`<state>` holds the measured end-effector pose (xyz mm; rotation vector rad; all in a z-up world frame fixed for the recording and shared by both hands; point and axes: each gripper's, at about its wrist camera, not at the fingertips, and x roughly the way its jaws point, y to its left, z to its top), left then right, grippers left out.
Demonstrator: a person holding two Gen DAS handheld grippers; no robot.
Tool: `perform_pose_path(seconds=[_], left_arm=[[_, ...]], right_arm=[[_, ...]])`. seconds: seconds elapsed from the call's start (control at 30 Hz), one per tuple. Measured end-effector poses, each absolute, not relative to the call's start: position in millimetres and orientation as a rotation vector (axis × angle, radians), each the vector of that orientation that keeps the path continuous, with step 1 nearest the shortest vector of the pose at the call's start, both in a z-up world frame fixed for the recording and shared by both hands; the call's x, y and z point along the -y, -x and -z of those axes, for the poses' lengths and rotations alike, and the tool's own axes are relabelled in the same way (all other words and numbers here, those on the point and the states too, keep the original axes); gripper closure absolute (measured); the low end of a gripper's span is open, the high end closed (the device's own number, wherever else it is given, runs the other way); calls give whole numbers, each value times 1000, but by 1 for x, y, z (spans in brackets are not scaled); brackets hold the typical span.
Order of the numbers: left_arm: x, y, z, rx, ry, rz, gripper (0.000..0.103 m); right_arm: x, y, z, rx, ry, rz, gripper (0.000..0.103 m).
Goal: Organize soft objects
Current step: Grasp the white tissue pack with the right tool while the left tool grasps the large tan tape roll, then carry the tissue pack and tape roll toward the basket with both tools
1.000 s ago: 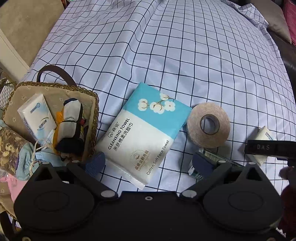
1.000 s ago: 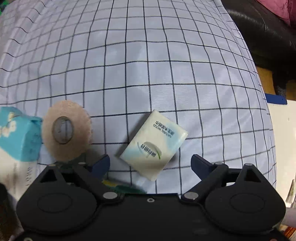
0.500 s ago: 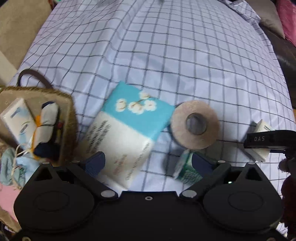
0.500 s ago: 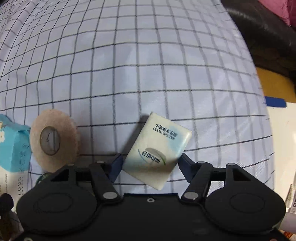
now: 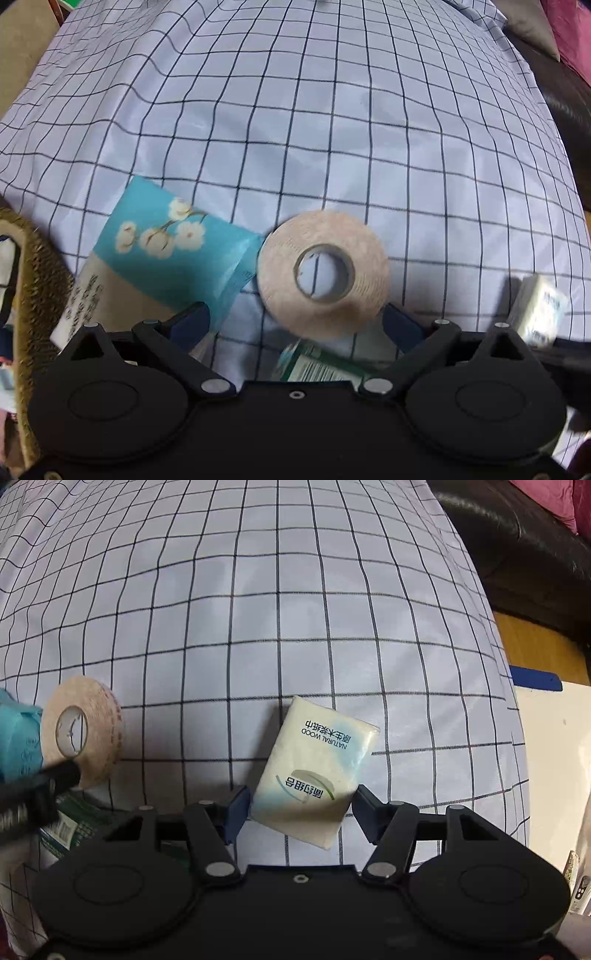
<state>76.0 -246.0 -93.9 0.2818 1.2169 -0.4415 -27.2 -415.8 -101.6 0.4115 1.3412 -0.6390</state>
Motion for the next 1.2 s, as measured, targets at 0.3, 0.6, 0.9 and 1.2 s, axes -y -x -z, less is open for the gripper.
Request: perform_pose_path(seconds=[0.3, 0.6, 0.9, 1.2], left_arm=[[270, -74, 111, -1256, -281, 447, 6], [266, -98, 136, -1335, -214, 386, 6], [285, -105, 147, -1322, -206, 387, 16], [291, -92, 123, -1276, -216, 408, 17]], right_arm=[[425, 29, 106, -1334, -433, 614, 45], [416, 32, 103, -1334, -413, 606, 46], [413, 33, 101, -1341, -396, 586, 47], [408, 31, 94, -1341, -378, 576, 48]])
